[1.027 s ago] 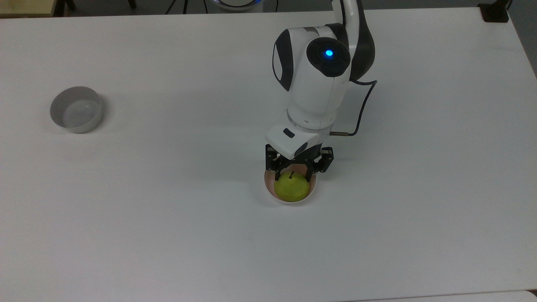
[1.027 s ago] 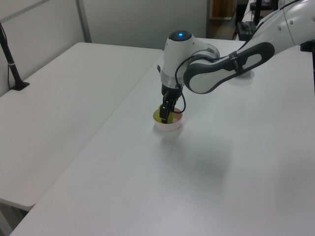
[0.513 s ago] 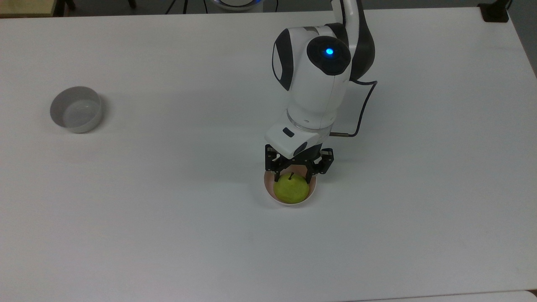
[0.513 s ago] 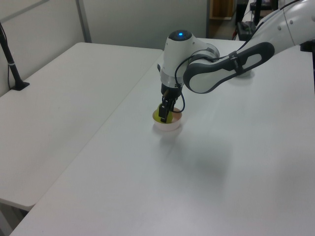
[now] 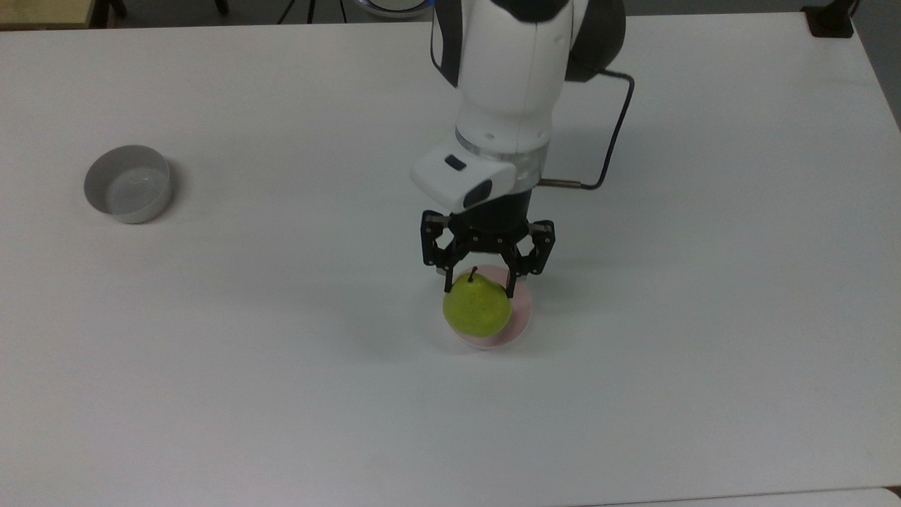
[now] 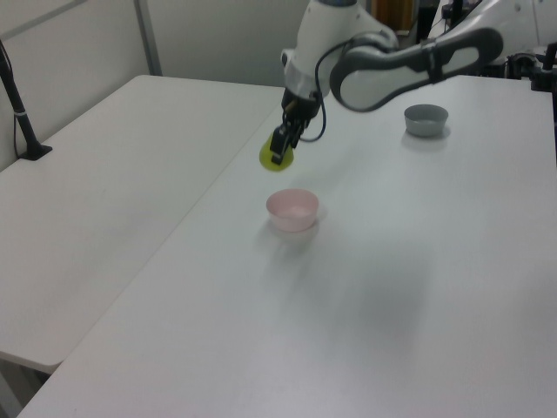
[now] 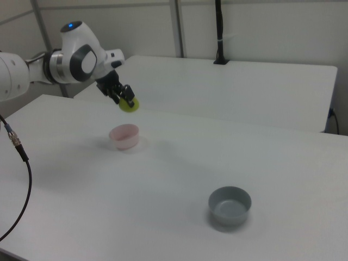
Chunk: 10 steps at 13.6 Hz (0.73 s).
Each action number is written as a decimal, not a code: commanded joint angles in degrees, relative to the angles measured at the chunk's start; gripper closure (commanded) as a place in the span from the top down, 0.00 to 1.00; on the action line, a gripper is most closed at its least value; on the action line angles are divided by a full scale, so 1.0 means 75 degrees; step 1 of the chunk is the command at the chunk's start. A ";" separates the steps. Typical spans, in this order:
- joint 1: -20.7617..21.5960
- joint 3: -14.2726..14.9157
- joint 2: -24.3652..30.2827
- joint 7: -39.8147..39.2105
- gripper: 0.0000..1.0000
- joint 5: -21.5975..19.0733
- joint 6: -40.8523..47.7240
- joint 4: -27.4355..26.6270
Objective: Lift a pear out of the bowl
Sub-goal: 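Lift the pear out of the pink bowl and carry it aside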
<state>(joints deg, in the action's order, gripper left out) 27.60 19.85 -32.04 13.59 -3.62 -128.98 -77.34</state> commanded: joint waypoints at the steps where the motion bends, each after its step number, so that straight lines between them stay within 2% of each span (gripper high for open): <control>1: -0.0304 -0.0162 0.1069 0.0063 0.34 0.0143 0.0356 -0.0620; 4: -0.0901 -0.0174 0.1388 -0.0896 0.34 0.0190 0.1480 -0.0750; 6: -0.1288 -0.0174 0.1377 -0.1237 0.34 0.0271 0.1612 -0.0926; 8: -0.1698 -0.0174 0.1248 -0.1355 0.34 0.0937 0.1542 -0.1183; 10: -0.1794 -0.0174 0.0979 -0.1390 0.34 0.1197 0.1402 -0.1348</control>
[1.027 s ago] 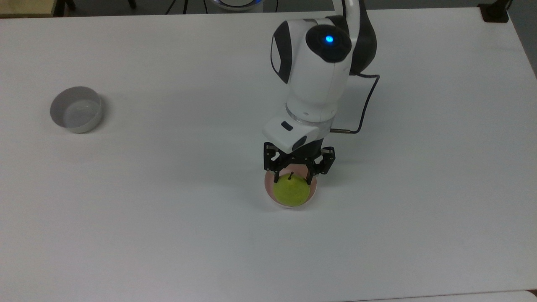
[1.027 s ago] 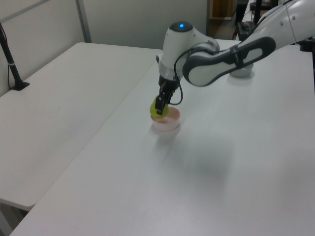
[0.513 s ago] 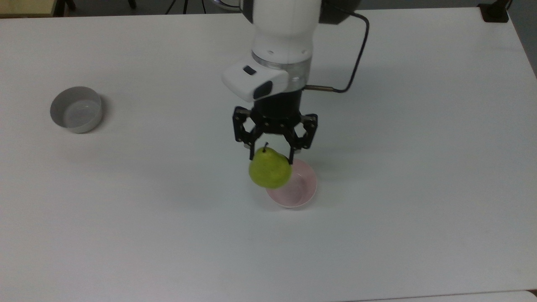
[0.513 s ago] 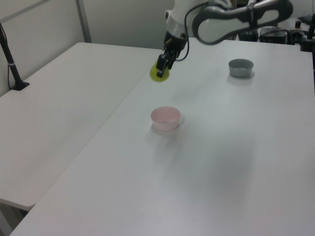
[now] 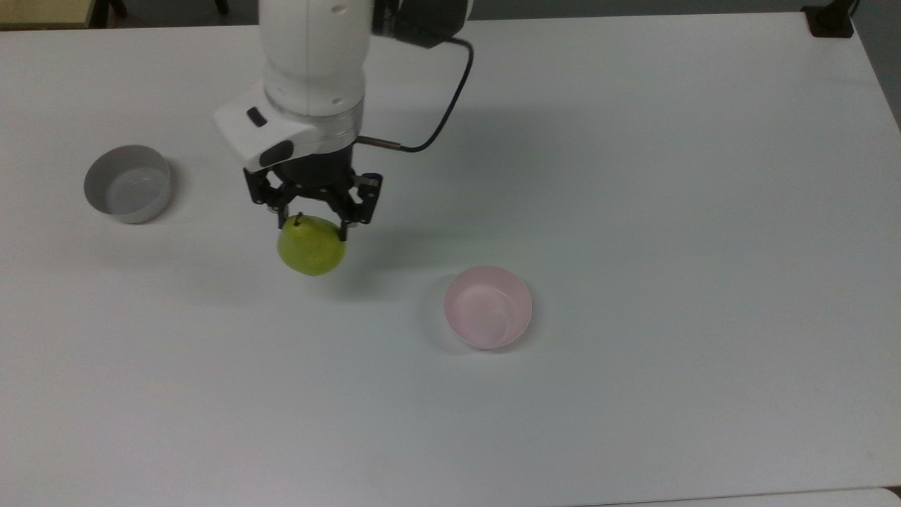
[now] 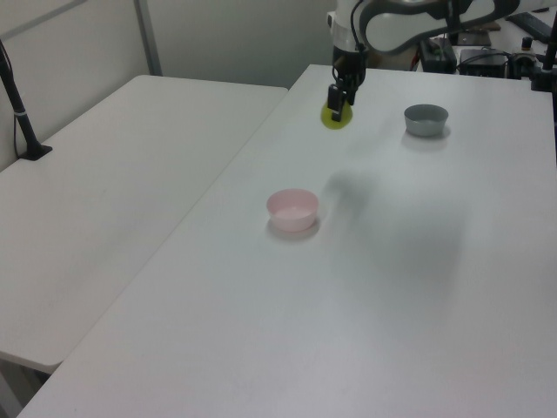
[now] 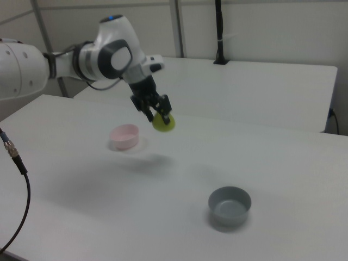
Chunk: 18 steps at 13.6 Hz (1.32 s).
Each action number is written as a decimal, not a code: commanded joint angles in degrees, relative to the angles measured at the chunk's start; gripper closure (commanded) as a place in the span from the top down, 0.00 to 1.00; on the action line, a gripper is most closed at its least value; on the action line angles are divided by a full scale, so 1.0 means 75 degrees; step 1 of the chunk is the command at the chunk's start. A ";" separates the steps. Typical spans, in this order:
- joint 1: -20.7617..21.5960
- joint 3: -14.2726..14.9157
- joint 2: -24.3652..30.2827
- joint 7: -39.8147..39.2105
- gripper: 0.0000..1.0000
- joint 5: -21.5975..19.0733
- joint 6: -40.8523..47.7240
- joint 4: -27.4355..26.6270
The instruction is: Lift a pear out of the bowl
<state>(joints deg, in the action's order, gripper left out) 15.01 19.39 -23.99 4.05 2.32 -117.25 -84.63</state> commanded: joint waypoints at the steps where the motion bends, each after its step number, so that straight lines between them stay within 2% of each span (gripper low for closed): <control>1: -0.0127 -0.0113 -0.0291 -0.0118 0.34 0.0475 -0.0198 -0.0388; 6: -0.0150 -0.0101 -0.0925 -0.0060 0.36 0.0546 -0.0479 -0.0412; 7: -0.0150 -0.0101 -0.0961 -0.0060 0.37 0.0546 -0.0480 -0.0412; 8: -0.0139 -0.0101 -0.0984 -0.0060 0.43 0.0546 -0.0480 -0.0412; 10: -0.0150 -0.0101 -0.1055 -0.0060 0.58 0.0558 -0.0480 -0.0412; 11: -0.0150 -0.0101 -0.1043 -0.0083 0.75 0.0558 -0.0468 -0.0412; 12: -0.0150 -0.0101 -0.1032 -0.0083 0.99 0.0546 -0.0445 -0.0412; 15: -0.0162 -0.0078 -0.0891 -0.0060 1.00 0.0511 -0.0351 -0.0365; 16: -0.0174 -0.0078 -0.0636 -0.0037 1.00 0.0465 -0.0328 -0.0365; 18: -0.0267 -0.0125 0.0148 -0.0048 1.00 0.0406 0.0616 -0.0330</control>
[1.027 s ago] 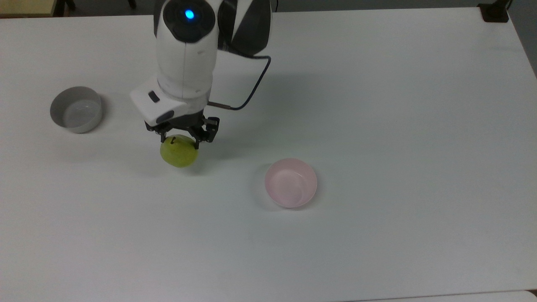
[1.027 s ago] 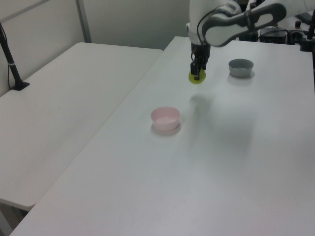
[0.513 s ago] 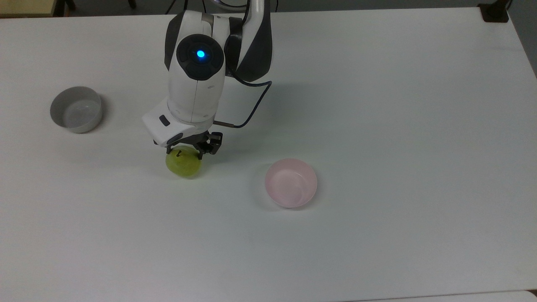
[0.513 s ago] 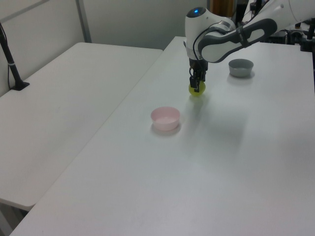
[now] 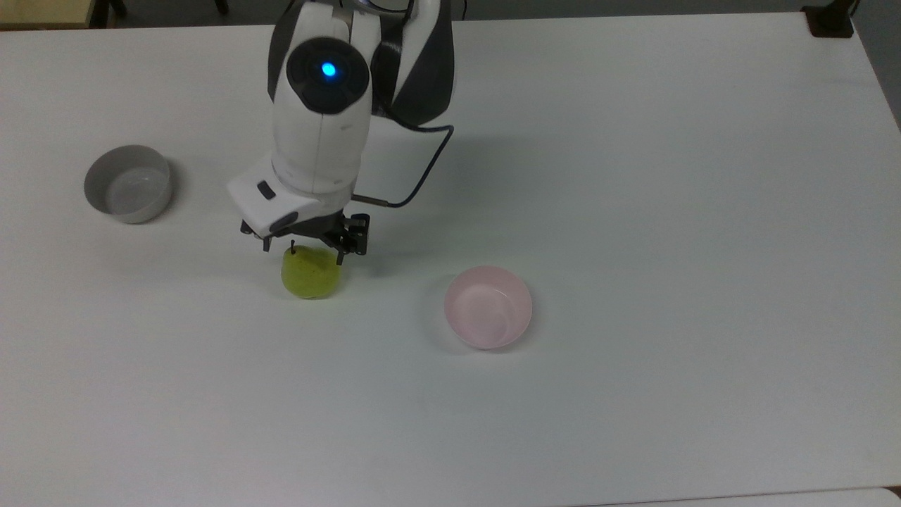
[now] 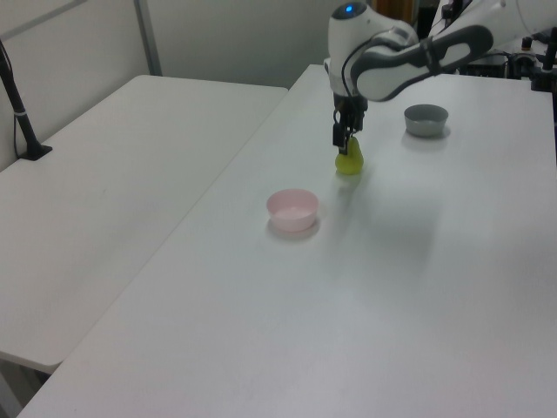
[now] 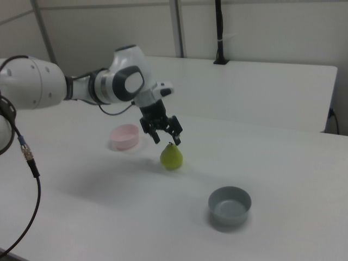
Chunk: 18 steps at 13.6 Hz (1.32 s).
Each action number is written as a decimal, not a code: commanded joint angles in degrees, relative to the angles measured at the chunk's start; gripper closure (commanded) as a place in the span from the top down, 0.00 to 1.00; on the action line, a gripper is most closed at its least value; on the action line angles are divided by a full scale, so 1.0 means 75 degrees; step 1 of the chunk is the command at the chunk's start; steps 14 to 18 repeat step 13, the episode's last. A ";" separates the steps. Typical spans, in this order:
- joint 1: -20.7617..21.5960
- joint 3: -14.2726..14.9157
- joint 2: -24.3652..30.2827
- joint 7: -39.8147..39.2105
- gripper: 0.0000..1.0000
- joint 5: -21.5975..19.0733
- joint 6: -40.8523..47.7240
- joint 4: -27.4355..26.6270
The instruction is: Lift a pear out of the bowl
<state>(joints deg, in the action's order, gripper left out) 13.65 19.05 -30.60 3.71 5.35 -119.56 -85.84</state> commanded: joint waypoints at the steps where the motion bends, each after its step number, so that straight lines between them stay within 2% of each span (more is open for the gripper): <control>1: -0.0097 -0.0091 0.1473 0.0009 1.00 -0.0057 0.1417 -0.0180; 3: -0.0365 -0.0300 0.2155 -0.0107 1.00 -0.0197 0.2309 -0.0239; 5: -0.0972 -0.0838 0.2729 -0.0550 1.00 -0.0442 0.3035 -0.0274; 9: -0.1186 -0.0900 0.3539 -0.0729 1.00 -0.0620 0.3437 -0.0753; 18: -0.1198 -0.0876 0.3564 -0.0624 1.00 -0.0608 0.3449 -0.0731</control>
